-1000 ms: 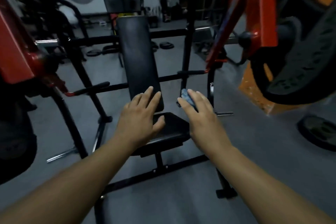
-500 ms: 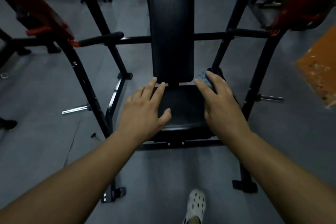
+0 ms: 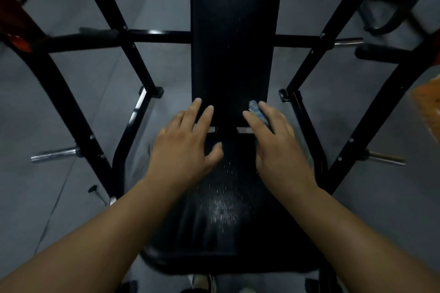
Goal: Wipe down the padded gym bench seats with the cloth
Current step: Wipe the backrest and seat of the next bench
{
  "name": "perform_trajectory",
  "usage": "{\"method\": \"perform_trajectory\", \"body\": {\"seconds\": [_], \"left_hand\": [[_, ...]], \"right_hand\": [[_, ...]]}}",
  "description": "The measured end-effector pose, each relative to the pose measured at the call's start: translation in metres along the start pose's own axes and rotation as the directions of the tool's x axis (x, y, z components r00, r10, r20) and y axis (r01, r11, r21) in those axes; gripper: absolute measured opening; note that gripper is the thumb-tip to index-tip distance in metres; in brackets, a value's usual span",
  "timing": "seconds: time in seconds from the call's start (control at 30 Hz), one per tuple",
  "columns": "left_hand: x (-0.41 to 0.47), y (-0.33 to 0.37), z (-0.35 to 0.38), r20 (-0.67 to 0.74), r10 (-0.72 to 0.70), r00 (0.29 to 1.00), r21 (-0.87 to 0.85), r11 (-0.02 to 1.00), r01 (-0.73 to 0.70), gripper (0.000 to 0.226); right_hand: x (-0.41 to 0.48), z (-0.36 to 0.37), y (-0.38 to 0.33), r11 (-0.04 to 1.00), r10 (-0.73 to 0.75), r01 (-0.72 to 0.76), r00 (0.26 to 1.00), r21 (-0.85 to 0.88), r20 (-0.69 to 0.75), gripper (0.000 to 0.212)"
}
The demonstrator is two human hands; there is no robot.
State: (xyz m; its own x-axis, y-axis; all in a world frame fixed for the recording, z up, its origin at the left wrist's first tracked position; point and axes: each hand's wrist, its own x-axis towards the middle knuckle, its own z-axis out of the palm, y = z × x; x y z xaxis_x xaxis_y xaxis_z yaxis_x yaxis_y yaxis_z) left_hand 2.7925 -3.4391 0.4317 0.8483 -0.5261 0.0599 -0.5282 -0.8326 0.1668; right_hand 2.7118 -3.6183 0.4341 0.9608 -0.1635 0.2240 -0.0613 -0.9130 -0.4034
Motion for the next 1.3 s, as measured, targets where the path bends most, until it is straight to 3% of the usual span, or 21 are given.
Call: {"method": "perform_trajectory", "body": {"seconds": [0.3,0.6,0.97,1.1,1.3], "left_hand": [[0.179,-0.061,-0.005,-0.219,-0.029,0.975,-0.091,0.996,0.009,0.076],[0.335,-0.069,-0.026,-0.315,-0.012,0.949,-0.092,0.996,-0.018,0.079],[0.457,-0.093,-0.079,-0.400,0.074,0.914,0.108,0.994,-0.033,0.080],[0.499,-0.105,-0.108,-0.424,0.109,0.899,0.154,0.987,-0.046,0.080],[0.563,-0.117,-0.153,-0.521,0.216,0.826,0.259,0.962,-0.088,0.077]], "right_hand": [[0.190,0.017,0.021,0.998,-0.065,0.063,0.988,-0.019,-0.140,0.063],[0.357,0.011,0.055,0.989,-0.149,0.137,0.953,-0.063,-0.265,0.059],[0.542,-0.048,0.074,0.922,-0.371,0.282,0.840,-0.264,-0.397,0.053],[0.598,-0.070,0.061,0.883,-0.436,0.306,0.814,-0.355,-0.383,0.051],[0.636,-0.042,0.035,0.876,-0.369,0.179,0.846,-0.448,-0.384,0.064]]}}
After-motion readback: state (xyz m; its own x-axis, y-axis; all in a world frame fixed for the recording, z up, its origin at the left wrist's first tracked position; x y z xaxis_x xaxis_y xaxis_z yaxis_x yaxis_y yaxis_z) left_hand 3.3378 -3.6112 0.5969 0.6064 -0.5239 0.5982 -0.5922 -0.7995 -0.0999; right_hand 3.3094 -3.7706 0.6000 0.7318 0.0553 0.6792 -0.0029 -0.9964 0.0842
